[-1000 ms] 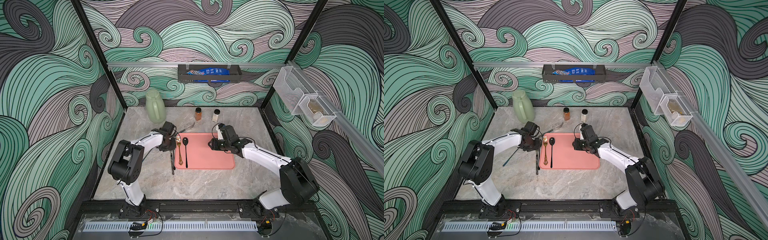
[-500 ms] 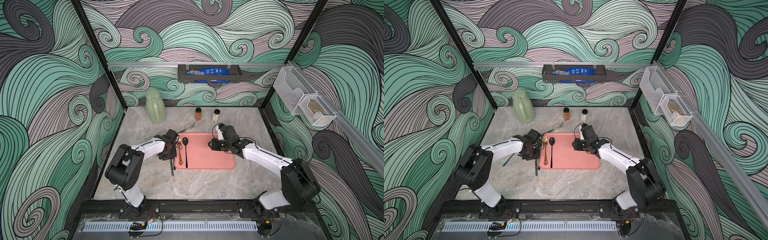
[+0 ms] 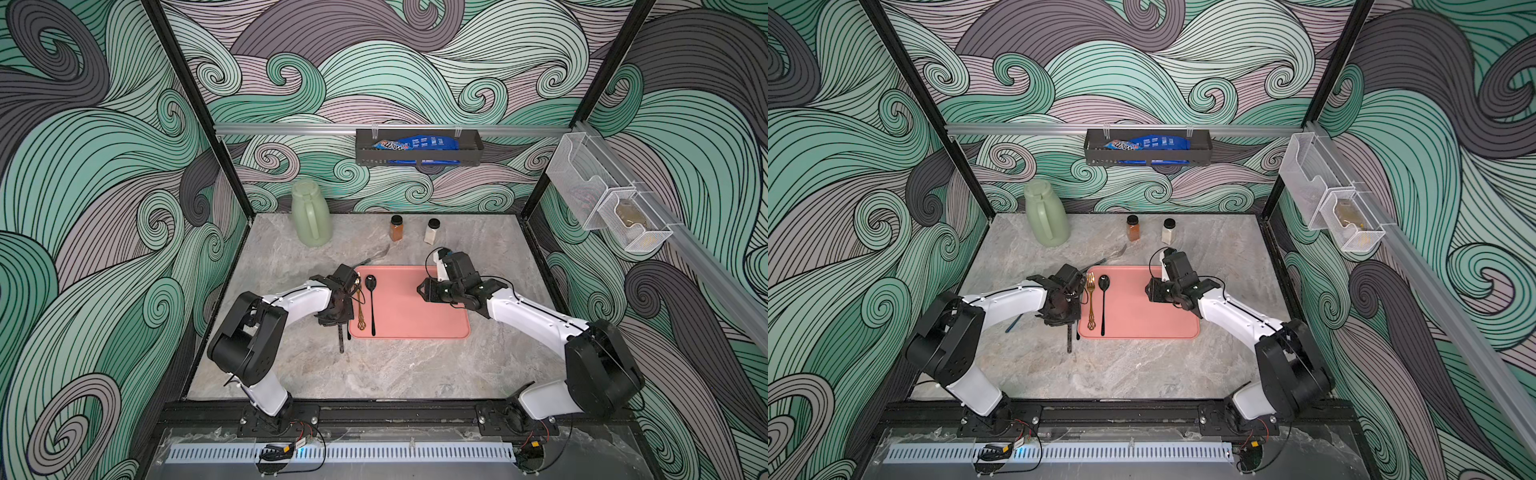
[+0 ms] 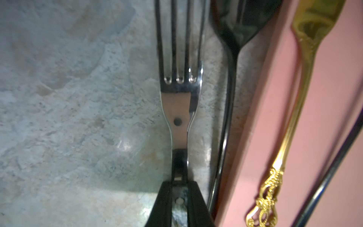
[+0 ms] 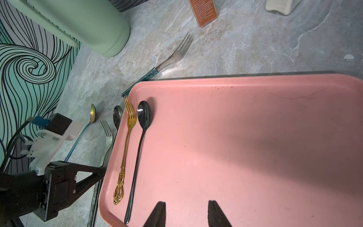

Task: Set the spoon and fork side by side
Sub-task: Pick up the fork at the center of the board, then place the fork on the tray.

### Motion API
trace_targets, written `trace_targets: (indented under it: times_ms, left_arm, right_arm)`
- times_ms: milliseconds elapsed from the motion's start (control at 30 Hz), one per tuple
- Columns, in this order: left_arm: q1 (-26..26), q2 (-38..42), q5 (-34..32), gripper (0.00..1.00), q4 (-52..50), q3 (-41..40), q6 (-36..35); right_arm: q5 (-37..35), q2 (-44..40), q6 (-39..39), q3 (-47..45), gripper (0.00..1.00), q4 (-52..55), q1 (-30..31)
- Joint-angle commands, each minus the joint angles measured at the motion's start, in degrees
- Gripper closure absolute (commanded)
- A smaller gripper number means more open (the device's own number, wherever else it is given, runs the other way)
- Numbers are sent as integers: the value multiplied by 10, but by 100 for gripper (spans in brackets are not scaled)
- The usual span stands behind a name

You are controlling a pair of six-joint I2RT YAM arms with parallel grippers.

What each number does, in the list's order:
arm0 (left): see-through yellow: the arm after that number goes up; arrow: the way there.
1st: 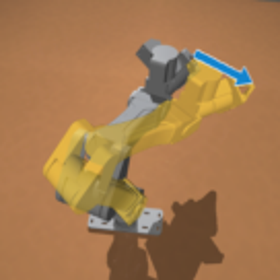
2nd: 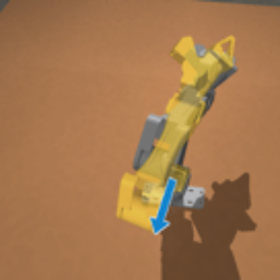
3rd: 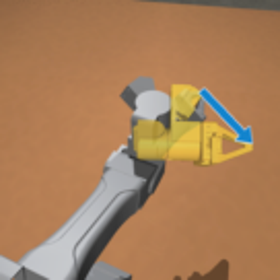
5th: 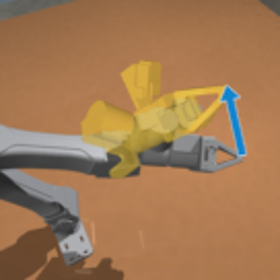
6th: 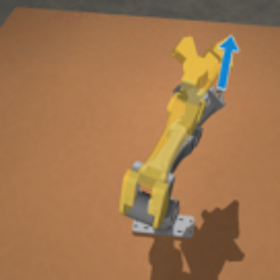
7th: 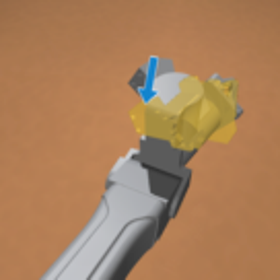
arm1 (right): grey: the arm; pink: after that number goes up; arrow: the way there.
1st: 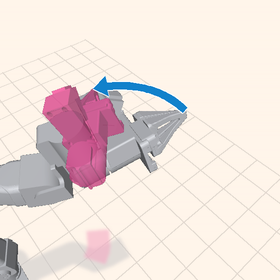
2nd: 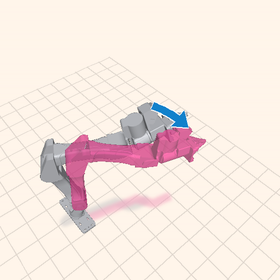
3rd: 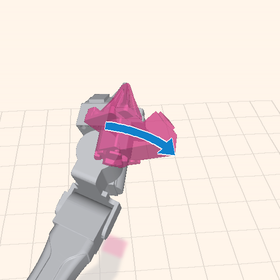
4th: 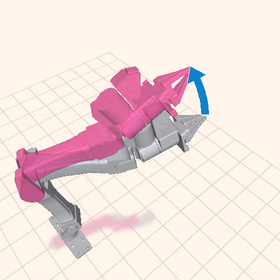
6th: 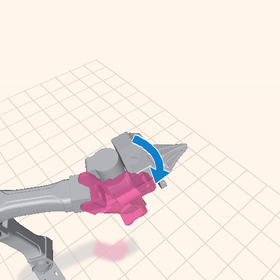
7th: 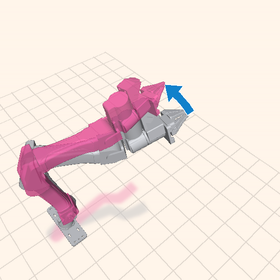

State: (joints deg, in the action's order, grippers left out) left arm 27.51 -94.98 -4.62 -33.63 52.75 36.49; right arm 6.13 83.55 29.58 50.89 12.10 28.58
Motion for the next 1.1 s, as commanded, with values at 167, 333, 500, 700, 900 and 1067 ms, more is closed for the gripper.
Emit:
trace_targets:
  times_ms: [167,333,500,700,900,1067]
  left_arm:
    - [30,45,-90,98,-123,60,-2]
    - [48,73,-75,97,-171,147,-1]
    - [82,31,-75,98,-176,251,38]
    - [134,-84,-63,100,-170,373,62]
    - [170,-198,-46,100,-171,456,81]
    - [184,-265,-30,100,-148,469,92]
  right_arm:
    - [-8,-23,-3,-5,60,13,-5]
    - [-8,-36,-9,-8,60,21,-26]
    - [1,-58,-13,-27,59,20,-62]
    - [2,-88,-18,-54,59,21,-88]
    - [8,-106,-24,-71,58,27,-114]
    - [12,-125,-27,-82,58,33,-129]
